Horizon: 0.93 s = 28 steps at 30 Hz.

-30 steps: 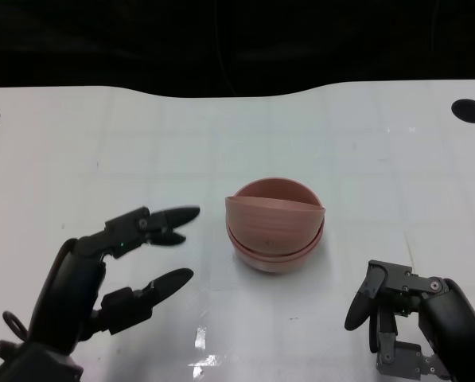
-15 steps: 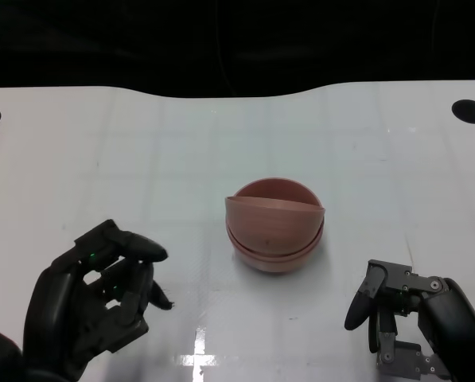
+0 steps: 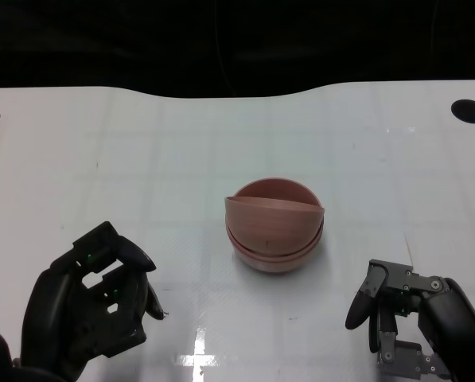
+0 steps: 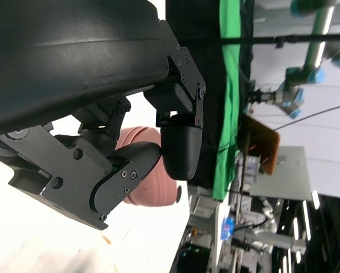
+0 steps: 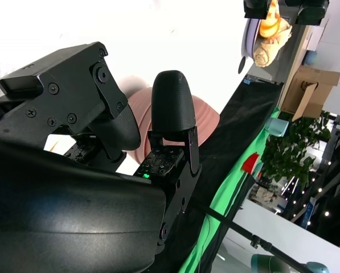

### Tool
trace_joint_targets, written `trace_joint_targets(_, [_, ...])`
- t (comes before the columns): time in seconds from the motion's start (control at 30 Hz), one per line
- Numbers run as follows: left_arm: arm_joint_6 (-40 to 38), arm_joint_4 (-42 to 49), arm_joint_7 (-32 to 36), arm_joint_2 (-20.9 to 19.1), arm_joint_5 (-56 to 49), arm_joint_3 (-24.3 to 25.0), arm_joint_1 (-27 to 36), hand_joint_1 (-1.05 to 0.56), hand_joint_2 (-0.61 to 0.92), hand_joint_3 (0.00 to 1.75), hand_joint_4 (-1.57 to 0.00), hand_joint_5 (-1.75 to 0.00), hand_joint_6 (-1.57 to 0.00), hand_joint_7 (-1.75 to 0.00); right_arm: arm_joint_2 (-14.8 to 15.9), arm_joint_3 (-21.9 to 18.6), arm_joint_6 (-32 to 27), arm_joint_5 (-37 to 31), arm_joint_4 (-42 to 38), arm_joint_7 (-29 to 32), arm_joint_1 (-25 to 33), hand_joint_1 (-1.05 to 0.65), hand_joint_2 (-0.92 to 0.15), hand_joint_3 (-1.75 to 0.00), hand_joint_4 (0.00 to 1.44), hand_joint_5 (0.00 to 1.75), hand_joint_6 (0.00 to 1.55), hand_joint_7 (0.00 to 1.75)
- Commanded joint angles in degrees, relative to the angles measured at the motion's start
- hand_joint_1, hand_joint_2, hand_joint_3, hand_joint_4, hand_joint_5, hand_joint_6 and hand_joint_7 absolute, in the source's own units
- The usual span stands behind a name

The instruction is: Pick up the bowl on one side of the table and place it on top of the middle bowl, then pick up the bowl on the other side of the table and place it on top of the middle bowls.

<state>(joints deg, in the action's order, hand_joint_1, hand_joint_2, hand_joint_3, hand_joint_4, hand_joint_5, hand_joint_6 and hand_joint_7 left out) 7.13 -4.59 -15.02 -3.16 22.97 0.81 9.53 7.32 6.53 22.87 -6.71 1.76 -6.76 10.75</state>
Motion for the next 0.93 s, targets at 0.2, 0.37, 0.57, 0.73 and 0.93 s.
trace_joint_targets(0.2, [-5.9,-0.23,-0.67,0.24,1.64,2.26,-0.72,-0.16,0.41,1.34,-0.93,-1.75,-0.78,-1.64,0.23,-1.09,1.29,1.31,-1.13,0.04,-0.23,0.01,-0.24,-1.6,0.92,1.71,0.84,1.35])
trace_joint_targets(0.37, [-6.38,-0.46,-1.17,0.7,1.72,2.65,-0.74,-0.16,0.4,1.36,-0.93,-1.75,-0.78,-1.65,0.29,-1.12,1.19,1.63,-1.11,-0.01,-0.19,0.0,-0.24,-1.6,0.92,1.71,0.85,1.34])
trace_joint_targets(0.57, [-5.88,0.01,-2.84,0.79,1.5,2.82,-0.82,-0.15,0.39,1.35,-0.95,-1.75,-0.79,-1.64,0.22,-1.2,1.18,2.31,-0.83,-0.36,0.02,0.0,-0.25,-1.59,0.91,1.72,0.85,1.35])
trace_joint_targets(0.73, [-5.93,-0.08,-3.02,0.97,1.53,2.92,-0.66,-0.15,0.4,1.35,-0.94,-1.75,-0.8,-1.63,0.26,-1.27,1.15,2.15,-0.86,-0.46,0.13,-0.01,-0.26,-1.58,0.9,1.72,0.84,1.36])
trace_joint_targets(0.93, [-5.96,-0.09,-3.1,1.05,1.47,2.99,-0.66,-0.15,0.4,1.34,-0.94,-1.75,-0.8,-1.62,0.22,-1.32,1.15,2.12,-0.86,-0.51,0.14,-0.01,-0.26,-1.58,0.9,1.73,0.84,1.36])
